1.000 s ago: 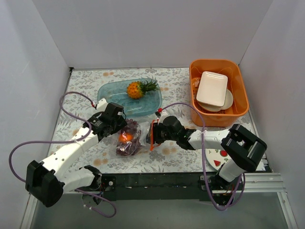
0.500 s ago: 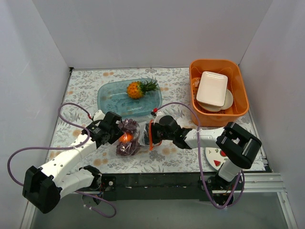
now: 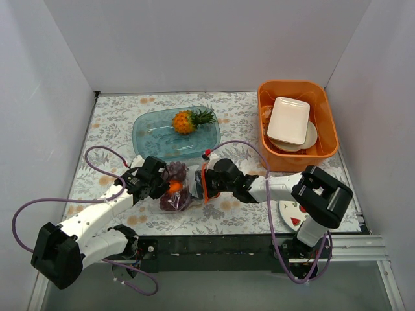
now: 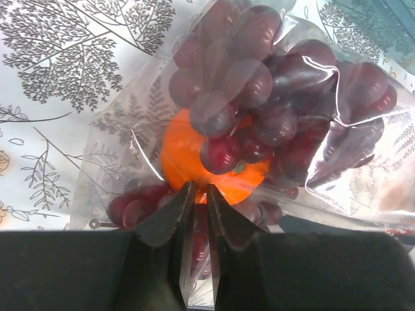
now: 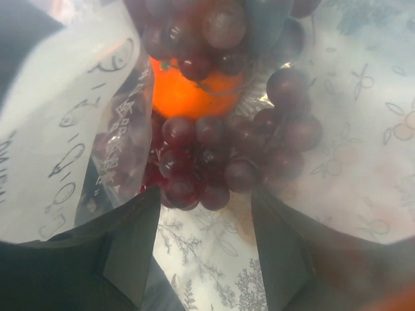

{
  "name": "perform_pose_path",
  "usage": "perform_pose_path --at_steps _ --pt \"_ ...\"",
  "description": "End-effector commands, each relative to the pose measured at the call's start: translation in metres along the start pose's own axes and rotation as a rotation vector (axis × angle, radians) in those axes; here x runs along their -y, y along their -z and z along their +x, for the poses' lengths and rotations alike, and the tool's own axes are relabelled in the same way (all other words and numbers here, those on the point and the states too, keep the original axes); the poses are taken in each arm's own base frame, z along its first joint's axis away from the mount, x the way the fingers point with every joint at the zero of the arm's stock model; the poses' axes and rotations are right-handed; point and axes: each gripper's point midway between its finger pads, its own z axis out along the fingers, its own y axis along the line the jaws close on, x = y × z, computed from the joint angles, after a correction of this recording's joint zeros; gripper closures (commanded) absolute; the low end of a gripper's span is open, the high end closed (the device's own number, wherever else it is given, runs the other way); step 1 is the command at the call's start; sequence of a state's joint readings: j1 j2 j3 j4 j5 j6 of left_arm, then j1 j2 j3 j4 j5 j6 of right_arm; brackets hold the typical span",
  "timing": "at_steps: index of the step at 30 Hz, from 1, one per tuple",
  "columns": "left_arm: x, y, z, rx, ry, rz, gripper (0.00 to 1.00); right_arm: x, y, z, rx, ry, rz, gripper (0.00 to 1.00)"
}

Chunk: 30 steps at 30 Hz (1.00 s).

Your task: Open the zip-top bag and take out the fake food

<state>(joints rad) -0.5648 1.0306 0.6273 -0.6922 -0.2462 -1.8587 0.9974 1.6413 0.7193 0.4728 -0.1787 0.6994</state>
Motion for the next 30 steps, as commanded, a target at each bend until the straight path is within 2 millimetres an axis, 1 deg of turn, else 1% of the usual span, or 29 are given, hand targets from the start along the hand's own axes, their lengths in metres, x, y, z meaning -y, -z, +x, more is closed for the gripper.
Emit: perform_pose_path --at_steps 1,4,6,8,11,15,17,18,20,23,26,27,28,29,30 --pt "0.004 -0.001 0.006 -0.029 -0.005 0.034 0.91 -0.007 -0.01 -0.013 0.02 0.021 -0.002 0.33" --pt "0.004 -0.001 0.008 -0.034 -0.009 0.046 0.94 -0.006 -0.013 -0.013 0.018 0.018 0.002 0.3" --pt "0.005 -0.003 0.011 -0.047 -0.01 0.055 1.0 -0.007 -0.015 -0.014 0.013 0.013 -0.002 0.29" --pt "0.002 -0.005 0.015 -0.06 -0.01 0.053 1.0 -0.007 -0.018 -0.013 0.001 0.008 0.003 0.27" --pt "0.002 -0.007 0.017 -0.065 -0.008 0.056 1.0 -0.001 -0.023 -0.008 -0.023 -0.006 0.032 0.26" --pt "0.001 -0.009 0.018 -0.065 -0.009 0.051 1.0 0.01 -0.027 -0.002 -0.053 -0.006 0.098 0.24" --pt "0.0 -0.01 0.018 -0.069 -0.008 0.051 1.0 0.018 -0.027 0.005 -0.085 -0.01 0.143 0.23" --pt "0.0 -0.01 0.018 -0.069 -0.007 0.051 1.0 0.018 -0.028 0.002 -0.083 -0.005 0.158 0.24" --pt "0.0 -0.01 0.019 -0.068 -0.006 0.052 1.0 0.02 -0.029 0.004 -0.088 0.001 0.18 0.24" --pt "0.001 -0.01 0.019 -0.07 -0.005 0.06 1.0 0.022 -0.031 0.006 -0.101 0.011 0.205 0.28" --pt "-0.001 -0.011 0.018 -0.063 -0.004 0.054 1.0 0.023 -0.034 0.011 -0.118 0.021 0.214 0.39" --pt "-0.003 -0.011 0.019 -0.064 0.001 0.043 1.0 0.022 -0.034 0.011 -0.117 0.022 0.212 0.5" --pt "-0.004 -0.012 0.017 -0.056 0.005 0.036 1.0 0.022 -0.033 0.012 -0.116 0.025 0.209 0.55" --pt "-0.006 -0.012 0.017 -0.052 0.011 0.03 1.0 0.022 -0.032 0.013 -0.116 0.028 0.207 0.66" --pt "-0.008 -0.012 0.017 -0.049 0.021 0.02 1.0 0.02 -0.029 0.01 -0.104 0.032 0.207 0.7"
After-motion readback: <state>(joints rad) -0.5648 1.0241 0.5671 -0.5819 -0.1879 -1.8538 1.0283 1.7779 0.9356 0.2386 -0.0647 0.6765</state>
